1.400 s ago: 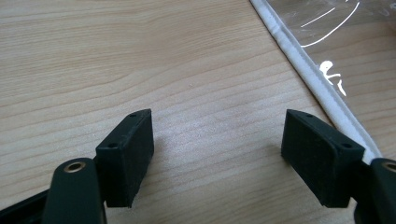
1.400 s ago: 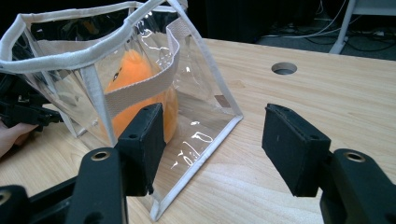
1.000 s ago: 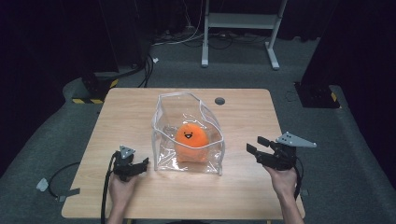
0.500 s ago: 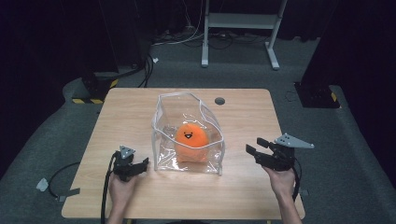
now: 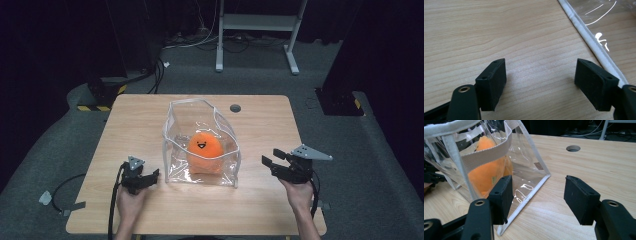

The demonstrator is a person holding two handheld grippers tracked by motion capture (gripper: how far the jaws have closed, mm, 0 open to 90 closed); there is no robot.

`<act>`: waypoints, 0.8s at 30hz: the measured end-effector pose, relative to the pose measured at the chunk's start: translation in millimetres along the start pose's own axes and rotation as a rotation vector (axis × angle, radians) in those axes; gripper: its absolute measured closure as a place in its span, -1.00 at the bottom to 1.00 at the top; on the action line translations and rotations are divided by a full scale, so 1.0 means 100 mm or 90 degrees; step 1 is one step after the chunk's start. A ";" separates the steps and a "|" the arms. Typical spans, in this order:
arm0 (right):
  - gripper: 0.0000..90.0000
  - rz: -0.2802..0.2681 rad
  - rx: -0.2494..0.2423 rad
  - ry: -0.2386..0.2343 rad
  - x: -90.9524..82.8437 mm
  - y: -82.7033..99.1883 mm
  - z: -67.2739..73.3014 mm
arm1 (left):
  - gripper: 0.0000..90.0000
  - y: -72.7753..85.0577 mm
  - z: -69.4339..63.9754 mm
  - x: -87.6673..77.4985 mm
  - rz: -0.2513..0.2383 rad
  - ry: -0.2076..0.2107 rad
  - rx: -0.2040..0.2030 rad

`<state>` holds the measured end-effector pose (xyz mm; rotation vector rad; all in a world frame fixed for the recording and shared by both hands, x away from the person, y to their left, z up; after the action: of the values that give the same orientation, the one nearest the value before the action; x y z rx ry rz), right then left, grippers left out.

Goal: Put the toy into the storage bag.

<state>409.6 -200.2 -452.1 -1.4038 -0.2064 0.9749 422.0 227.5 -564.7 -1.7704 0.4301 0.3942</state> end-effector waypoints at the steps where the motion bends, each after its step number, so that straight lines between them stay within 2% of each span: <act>1: -0.11 0.000 0.000 0.000 0.01 0.00 0.00 | -0.43 0.00 0.00 0.00 0.000 0.000 0.000; 24: -0.10 0.030 0.007 0.032 0.18 0.15 -0.12 | -0.43 0.00 0.00 0.00 0.000 0.000 0.000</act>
<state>421.9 -198.7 -475.4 -1.4272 -0.1306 0.9776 422.0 227.4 -564.7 -1.7711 0.4301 0.3938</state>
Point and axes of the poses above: each handheld gripper's, and its own axes: x roughly forward along the jaws, y roughly out of its underside, z roughly to its left, the point moved 6 cm from there along x, roughly forward along the jaws, and after that the axes turned 5 degrees about -y, right-handed, at the moved point
